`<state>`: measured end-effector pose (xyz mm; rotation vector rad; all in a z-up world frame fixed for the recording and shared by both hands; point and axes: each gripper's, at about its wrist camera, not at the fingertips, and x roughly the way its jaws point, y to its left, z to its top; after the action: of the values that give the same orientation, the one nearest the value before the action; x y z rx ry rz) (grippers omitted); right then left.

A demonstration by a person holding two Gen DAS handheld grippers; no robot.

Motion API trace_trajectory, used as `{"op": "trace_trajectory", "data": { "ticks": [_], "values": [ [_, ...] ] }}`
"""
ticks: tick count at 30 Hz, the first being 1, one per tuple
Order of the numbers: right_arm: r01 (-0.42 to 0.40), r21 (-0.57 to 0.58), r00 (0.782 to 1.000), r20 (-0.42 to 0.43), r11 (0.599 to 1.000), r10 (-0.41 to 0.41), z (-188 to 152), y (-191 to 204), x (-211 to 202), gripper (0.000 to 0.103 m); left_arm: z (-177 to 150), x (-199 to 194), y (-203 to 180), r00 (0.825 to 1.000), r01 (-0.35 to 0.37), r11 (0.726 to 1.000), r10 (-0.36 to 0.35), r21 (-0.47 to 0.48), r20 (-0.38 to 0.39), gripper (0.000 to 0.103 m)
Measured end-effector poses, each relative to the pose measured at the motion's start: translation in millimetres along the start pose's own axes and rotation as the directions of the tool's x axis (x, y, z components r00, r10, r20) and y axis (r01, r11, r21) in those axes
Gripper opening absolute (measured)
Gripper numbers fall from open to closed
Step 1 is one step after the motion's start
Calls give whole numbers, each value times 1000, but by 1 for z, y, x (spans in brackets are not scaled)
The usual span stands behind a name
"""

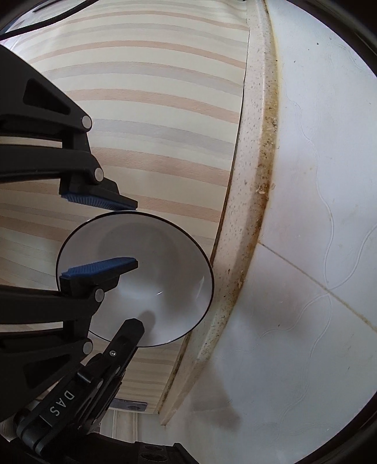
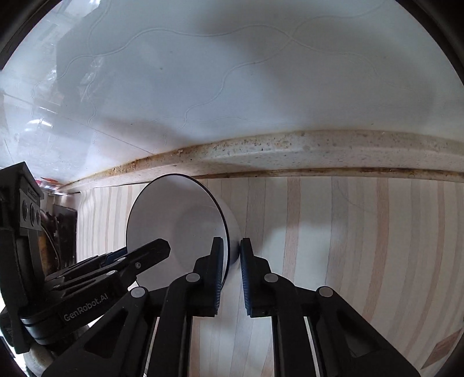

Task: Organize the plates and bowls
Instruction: 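Nest the held bowls into the black-rim white bowl and grip all rims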

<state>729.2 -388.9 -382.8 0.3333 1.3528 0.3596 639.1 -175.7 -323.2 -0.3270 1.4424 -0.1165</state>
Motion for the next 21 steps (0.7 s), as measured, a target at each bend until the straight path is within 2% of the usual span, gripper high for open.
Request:
{"op": "trace_trajectory", "data": {
  "ticks": [12,21],
  "values": [
    [-10,-15,1000,26,1000,10,-22,0,-23,13,-27,-32,-15,999,20,999,-23,49,44,30],
    [-25,-25,998,58,999,26,-65,5,-70,13,-71,-80,-30,996,35,992,-44,119,75,30]
  ]
}}
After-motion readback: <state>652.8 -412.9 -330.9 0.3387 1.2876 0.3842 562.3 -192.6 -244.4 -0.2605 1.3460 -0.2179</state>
